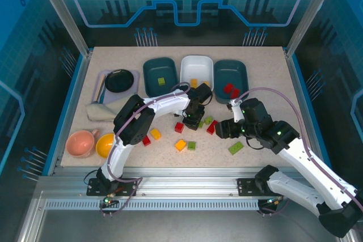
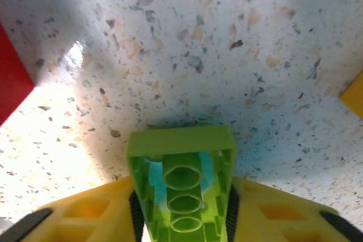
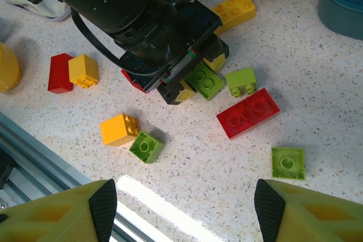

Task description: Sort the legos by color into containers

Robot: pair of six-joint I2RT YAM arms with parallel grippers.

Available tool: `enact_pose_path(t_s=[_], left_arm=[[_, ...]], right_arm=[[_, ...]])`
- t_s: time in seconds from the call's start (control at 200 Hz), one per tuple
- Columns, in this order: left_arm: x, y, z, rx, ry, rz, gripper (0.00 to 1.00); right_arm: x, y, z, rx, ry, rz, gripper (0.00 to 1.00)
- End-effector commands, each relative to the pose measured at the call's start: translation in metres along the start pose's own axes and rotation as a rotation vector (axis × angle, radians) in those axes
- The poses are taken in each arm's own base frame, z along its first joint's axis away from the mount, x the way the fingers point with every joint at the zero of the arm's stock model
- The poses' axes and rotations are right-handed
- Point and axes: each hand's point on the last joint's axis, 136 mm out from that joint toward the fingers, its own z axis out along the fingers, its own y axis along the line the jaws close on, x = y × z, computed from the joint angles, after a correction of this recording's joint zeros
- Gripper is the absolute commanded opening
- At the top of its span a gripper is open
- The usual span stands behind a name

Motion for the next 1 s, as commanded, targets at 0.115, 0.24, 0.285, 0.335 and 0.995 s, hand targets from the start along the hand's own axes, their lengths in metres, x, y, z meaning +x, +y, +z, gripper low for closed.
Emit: enact_pose_path(t_s=[0.115,0.24,0.285,0.335,0.995], left_arm=[[-0.012,-0.004,-0.001,0.049,-0.071,0.037,0.33],[-0.011,-0.013,-0.037,0.104,-0.099,0.164,0.33],[-0.014,-0.014,-0.055,0.123,-0.12,0.209,0.33],[-0.02,-0.015,-0.073,0.142,-0.147,0.25,0.33],[-0.201,-0.066,-0.139,0.046,-0.392,0.497,0.32]], right_arm=[[0.001,0.0,0.001,-0.006,0.008,0.009,0.68],[-0.008,0.001,-0.003,-0.009,-0.019,0.007,0.68],[-0.012,0.003,-0.004,-0.017,-0.031,0.005,0.68],[-0.015,0.004,-0.003,-0.029,-0.036,0.006,0.68],[-0.115,0.015,0.027,-0.191,-0.166,0.252,0.69]])
